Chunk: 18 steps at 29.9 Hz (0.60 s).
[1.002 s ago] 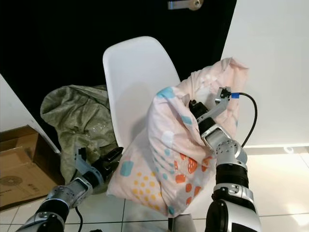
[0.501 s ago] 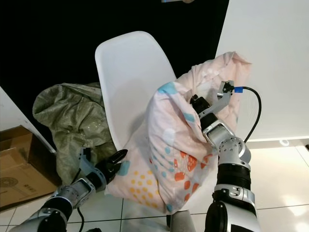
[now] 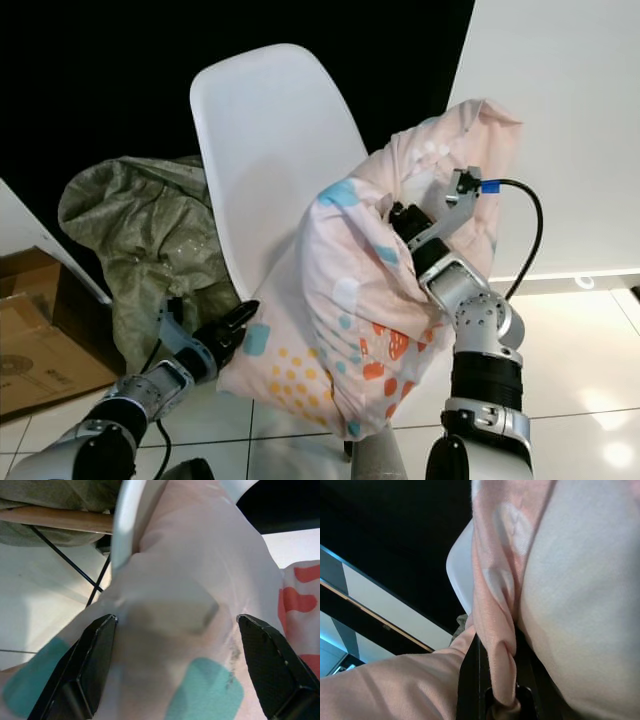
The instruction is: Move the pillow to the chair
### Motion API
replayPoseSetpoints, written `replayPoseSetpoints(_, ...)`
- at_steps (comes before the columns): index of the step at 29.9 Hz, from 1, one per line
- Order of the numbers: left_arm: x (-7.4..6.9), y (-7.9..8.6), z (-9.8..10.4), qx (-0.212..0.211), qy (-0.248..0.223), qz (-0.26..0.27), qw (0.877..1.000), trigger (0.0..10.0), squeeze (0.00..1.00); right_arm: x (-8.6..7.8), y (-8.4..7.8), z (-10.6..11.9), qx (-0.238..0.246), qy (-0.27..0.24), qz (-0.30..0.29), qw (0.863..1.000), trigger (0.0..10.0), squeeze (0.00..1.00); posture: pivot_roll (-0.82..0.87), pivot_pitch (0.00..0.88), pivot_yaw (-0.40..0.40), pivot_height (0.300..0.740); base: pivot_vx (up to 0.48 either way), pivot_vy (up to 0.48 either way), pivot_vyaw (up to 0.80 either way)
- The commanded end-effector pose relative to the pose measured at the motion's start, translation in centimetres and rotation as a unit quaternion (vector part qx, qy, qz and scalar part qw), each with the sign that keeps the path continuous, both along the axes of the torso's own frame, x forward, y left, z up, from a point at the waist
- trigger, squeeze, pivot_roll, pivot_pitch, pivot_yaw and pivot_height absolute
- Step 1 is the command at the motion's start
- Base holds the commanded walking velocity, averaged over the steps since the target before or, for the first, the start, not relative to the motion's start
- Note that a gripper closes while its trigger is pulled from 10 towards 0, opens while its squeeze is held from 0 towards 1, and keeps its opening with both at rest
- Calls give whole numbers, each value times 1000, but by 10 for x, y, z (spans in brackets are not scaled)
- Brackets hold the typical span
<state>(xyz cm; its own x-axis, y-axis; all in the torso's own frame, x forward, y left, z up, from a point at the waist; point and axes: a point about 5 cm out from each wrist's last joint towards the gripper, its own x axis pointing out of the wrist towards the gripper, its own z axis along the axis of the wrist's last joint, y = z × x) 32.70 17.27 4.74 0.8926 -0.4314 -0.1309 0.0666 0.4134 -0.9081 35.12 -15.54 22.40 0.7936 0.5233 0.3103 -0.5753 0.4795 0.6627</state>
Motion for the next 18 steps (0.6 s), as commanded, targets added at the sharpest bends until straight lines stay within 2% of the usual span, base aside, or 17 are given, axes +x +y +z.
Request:
replayPoseSetpoints(1,-4,-1,-4,-12,7,-12,1000,10000,0,-3,9,-11,-9,26,18,999,10000,0,-274,257,3,521,0,0,0)
replayPoseSetpoints(3,-4,-1,-4,-12,7,-12,1000,10000,0,-3,9,-11,-9,26,18,999,10000,0,-274,257,3,521,0,0,0)
replayPoseSetpoints(5,0,-3,4,-37,-19,-24,999,10000,0,-4,10,-9,-8,23,21,999,10000,0,-272,258,2,511,0,0,0)
replayPoseSetpoints(8,2,-4,10,-50,-37,-32,998,10000,0,-5,10,-7,-8,20,23,1000,10000,0,-272,259,2,506,0,0,0)
replayPoseSetpoints(9,5,-6,17,-63,-62,-46,995,10000,0,-5,11,-6,-7,17,25,1000,10000,0,-271,258,3,501,0,0,0)
replayPoseSetpoints(11,5,-6,17,-63,-62,-46,995,10000,0,-5,11,-6,-7,17,25,1000,10000,0,-271,258,3,501,0,0,0)
replayPoseSetpoints(14,13,-9,42,-90,-141,-85,982,10000,0,-7,13,-4,-5,12,31,999,10000,0,-265,257,3,486,0,0,0)
replayPoseSetpoints(18,16,-10,50,-96,-160,-94,978,10000,0,-8,14,-4,-3,11,32,999,10000,0,-264,257,3,476,0,0,0)
